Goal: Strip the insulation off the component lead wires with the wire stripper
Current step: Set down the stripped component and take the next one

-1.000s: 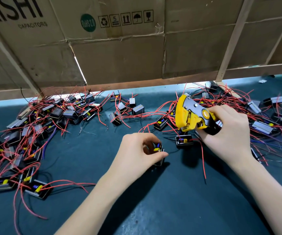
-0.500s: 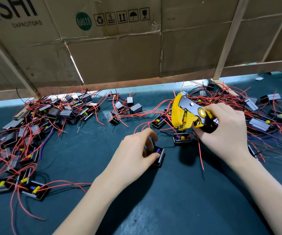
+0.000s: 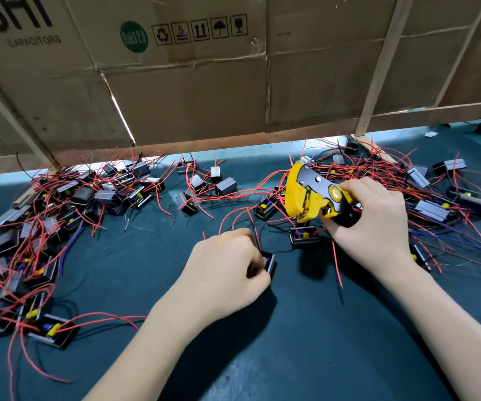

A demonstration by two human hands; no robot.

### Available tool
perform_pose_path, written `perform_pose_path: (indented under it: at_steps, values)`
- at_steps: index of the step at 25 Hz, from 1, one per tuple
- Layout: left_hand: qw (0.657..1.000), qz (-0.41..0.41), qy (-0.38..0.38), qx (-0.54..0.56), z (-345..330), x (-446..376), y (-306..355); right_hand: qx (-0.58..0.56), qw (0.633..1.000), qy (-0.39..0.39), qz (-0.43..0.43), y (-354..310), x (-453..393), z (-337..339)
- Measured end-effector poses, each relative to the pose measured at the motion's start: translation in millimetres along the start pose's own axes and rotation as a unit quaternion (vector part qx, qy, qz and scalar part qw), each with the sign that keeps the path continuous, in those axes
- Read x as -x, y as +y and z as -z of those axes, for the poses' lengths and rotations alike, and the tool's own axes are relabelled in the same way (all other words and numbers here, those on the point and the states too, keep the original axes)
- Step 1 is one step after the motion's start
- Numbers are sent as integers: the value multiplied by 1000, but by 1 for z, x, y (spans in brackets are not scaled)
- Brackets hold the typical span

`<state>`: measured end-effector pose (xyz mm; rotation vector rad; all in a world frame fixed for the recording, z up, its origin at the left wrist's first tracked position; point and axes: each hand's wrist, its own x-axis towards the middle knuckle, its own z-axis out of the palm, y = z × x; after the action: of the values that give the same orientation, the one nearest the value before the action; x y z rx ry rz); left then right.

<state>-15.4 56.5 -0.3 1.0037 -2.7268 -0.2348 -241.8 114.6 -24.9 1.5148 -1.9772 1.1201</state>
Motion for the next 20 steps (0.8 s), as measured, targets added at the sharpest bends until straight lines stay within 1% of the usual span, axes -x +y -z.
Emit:
perform_pose_path:
  at_steps: [2, 3, 4, 5, 6, 8, 10, 12, 14, 17, 18, 19, 20]
  values:
    - [998, -16, -50, 37, 7, 2, -9, 0, 1000, 0, 1, -2, 1, 1]
    - [994, -22, -75, 74, 11, 3, -16, 2, 1000, -1, 1, -2, 1, 2]
    - [990, -22, -84, 111, 15, 3, -21, 4, 1000, -3, -1, -2, 0, 3]
    - [988, -16, -70, 137, 17, 3, -25, 4, 1000, -3, -3, -1, -1, 4]
    - [989, -2, -39, 144, 18, 3, -27, 3, 1000, -1, -5, -1, -2, 6]
    - [992, 37, 26, 122, 14, 1, -24, -2, 1000, 8, -10, 1, -4, 7]
    - [991, 65, 39, 112, 5, 1, -15, -3, 1000, 15, -17, 3, -5, 9]
    - [984, 67, 27, 160, -2, -1, -10, 9, 1000, 23, -12, 4, -5, 11]
    - [957, 71, 23, 280, -2, -4, -11, 42, 999, 31, -1, 5, -5, 11]
    - [890, 57, 32, 452, 10, -6, -19, 93, 995, 43, 4, 7, -3, 11]
    - [873, 43, 32, 485, 14, -5, -22, 102, 994, 40, 5, 6, -3, 10]
    - [863, 26, 28, 503, 17, -4, -24, 107, 994, 34, 5, 4, -2, 9]
    - [862, 10, 20, 507, 19, -4, -25, 109, 994, 28, 2, 1, -1, 7]
